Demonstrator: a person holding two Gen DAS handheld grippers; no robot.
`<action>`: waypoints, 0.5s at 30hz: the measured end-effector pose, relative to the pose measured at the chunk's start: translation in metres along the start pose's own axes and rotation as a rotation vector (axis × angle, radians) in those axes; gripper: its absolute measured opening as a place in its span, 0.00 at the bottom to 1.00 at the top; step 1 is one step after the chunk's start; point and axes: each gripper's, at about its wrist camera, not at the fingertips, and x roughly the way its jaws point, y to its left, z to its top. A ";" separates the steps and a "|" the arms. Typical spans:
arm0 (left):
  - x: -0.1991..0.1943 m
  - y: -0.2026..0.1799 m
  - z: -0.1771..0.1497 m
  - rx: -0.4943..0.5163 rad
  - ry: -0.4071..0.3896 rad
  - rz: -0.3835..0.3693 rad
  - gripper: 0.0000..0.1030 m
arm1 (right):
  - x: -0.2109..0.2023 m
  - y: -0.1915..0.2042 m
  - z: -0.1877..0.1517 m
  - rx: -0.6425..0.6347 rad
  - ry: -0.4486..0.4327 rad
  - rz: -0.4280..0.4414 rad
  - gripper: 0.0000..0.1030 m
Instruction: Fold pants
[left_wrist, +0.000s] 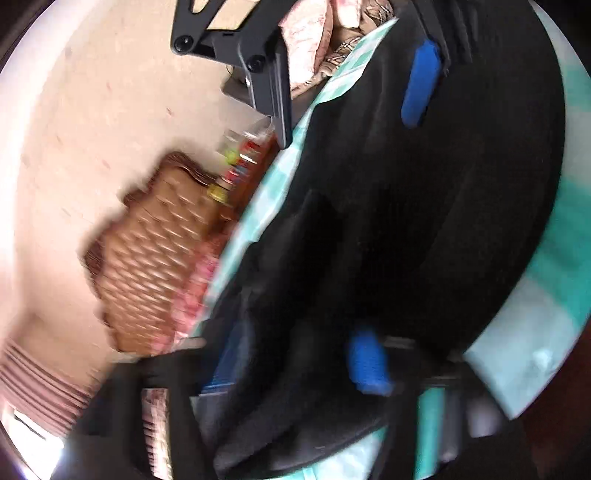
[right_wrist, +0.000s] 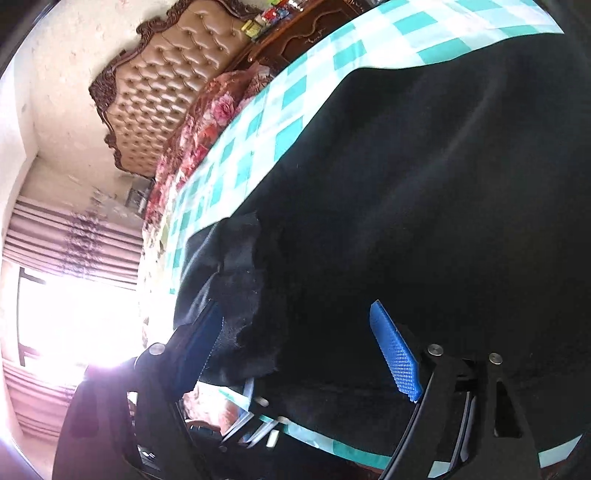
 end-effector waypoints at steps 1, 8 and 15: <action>-0.003 0.002 0.000 -0.023 -0.006 -0.006 0.37 | 0.003 0.004 0.000 -0.012 0.011 -0.015 0.80; -0.017 0.031 -0.020 -0.313 -0.052 -0.102 0.35 | 0.033 0.032 0.001 -0.039 0.098 0.058 0.84; -0.034 0.043 -0.029 -0.382 -0.141 -0.112 0.34 | 0.068 0.058 0.016 -0.065 0.159 0.092 0.83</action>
